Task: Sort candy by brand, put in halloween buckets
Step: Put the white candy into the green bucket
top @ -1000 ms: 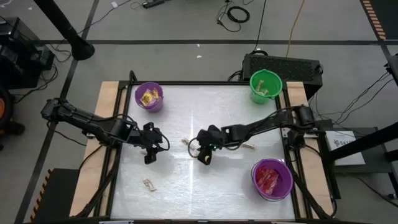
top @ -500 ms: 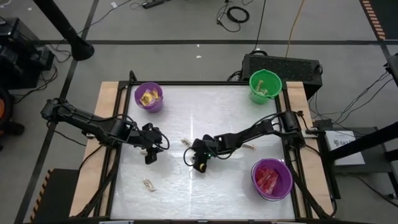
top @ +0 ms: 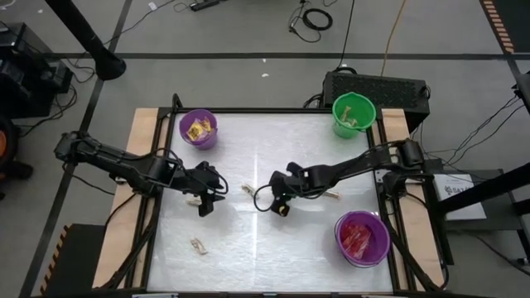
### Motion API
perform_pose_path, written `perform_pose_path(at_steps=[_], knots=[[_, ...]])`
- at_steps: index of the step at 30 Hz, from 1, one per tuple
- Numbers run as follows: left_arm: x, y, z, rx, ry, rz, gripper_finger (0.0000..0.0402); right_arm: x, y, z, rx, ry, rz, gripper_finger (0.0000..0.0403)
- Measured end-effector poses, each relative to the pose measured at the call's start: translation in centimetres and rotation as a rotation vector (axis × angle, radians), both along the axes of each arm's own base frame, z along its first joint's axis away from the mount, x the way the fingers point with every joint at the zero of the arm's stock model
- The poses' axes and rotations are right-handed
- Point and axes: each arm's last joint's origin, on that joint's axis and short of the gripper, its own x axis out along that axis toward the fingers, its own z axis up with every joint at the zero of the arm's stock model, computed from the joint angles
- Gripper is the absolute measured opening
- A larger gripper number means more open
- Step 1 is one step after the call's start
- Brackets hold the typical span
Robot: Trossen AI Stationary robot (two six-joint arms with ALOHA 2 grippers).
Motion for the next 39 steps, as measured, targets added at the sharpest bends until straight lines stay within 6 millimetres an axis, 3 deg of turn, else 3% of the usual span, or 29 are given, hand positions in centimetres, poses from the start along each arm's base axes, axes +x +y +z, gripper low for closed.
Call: perform_pose_path(at_steps=[8,16,27,39], knots=[[1.5,0.8,0.8,-0.023,-0.143,0.019,0.0191,-2.7,-2.4,5.1,-0.024,-0.035,-0.059,0.0002],[3.4,1.3,1.1,-0.08,-0.259,0.004,0.0191,-6.2,-6.4,8.8,-0.087,-0.013,-0.137,0.0001],[4.8,1.9,0.7,-0.169,-0.297,0.038,0.0191,-10.5,-13.7,11.0,-0.176,0.063,-0.222,0.0],[5.1,2.8,0.7,-0.233,-0.305,0.144,0.0191,-16.0,-21.3,10.9,-0.125,0.163,-0.382,0.0]])
